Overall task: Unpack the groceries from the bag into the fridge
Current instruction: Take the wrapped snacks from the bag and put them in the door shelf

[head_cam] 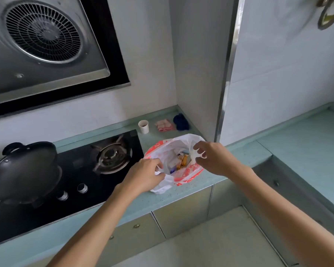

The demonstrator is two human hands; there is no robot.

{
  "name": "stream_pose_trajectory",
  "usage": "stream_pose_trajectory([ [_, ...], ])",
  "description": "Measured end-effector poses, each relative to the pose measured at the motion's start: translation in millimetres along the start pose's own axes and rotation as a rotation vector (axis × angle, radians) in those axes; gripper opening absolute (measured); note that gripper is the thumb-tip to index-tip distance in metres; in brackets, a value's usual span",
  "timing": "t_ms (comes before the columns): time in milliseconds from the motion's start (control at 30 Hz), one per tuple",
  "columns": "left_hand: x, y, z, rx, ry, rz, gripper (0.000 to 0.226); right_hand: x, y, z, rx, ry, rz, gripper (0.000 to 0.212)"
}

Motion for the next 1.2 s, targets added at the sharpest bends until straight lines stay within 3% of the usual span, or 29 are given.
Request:
stream_pose_trajectory([
  [233, 22, -59, 67, 0.151, -0.001, -0.067, 0.034, -42, -63, 60, 0.2, -0.079, 0.015, 0.037],
  [400, 36, -106, 130, 0.128, -0.046, -0.124, 0.029, -62, -106, 113, 0.289, -0.138, -0.012, 0.03],
  [500, 36, -138, 161, 0.23, -0.099, -0.173, 0.029, -69, -125, 147, 0.329, -0.176, -0.051, 0.031],
  [633, 52, -165, 200, 0.302, -0.167, -0.221, 0.026, -88, -123, 203, 0.234, -0.244, 0.038, 0.04],
  [833, 114, -168, 237, 0.364, -0.132, -0.068, 0.027, -118, -104, 264, 0.149, -0.401, 0.119, 0.051],
  [1000, 106, -163, 258, 0.18, -0.197, -0.128, 0.031, -106, -120, 264, 0.073, -0.263, 0.026, 0.029],
  [1067, 88, -171, 257, 0.175, -0.303, -0.183, 0.027, -97, -136, 251, 0.159, -0.188, 0.005, 0.024],
  [1200, 71, -198, 256, 0.307, -0.454, -0.182, 0.014, -109, -169, 223, 0.507, -0.209, -0.047, 0.021],
])
Point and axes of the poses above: each hand's wrist, its own z-axis towards the middle knuckle, its own y-axis out of the back of the hand, x = y × z, the point moved 2 cm from there along z, towards the middle knuckle, and after that the axes turned 4 degrees about -x, right-handed, at the moved point
